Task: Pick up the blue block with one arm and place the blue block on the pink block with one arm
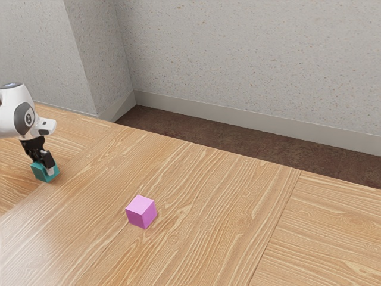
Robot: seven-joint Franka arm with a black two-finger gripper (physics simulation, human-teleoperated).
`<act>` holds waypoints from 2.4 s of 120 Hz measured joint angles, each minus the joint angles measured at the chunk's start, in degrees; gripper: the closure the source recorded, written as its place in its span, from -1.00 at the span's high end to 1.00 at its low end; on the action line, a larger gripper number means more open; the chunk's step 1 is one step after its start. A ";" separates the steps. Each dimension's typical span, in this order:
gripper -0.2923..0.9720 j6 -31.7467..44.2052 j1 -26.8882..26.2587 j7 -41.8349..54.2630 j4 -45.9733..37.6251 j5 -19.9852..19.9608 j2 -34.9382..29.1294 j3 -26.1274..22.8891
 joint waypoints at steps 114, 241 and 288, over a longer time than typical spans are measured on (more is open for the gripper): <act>0.12 0.81 0.08 -1.20 0.46 -0.12 0.27 0.09; -0.19 -5.01 -10.71 -8.51 -11.28 0.79 -18.30 -4.36; -0.23 -2.28 -13.84 -19.58 -19.61 0.89 -24.55 -9.97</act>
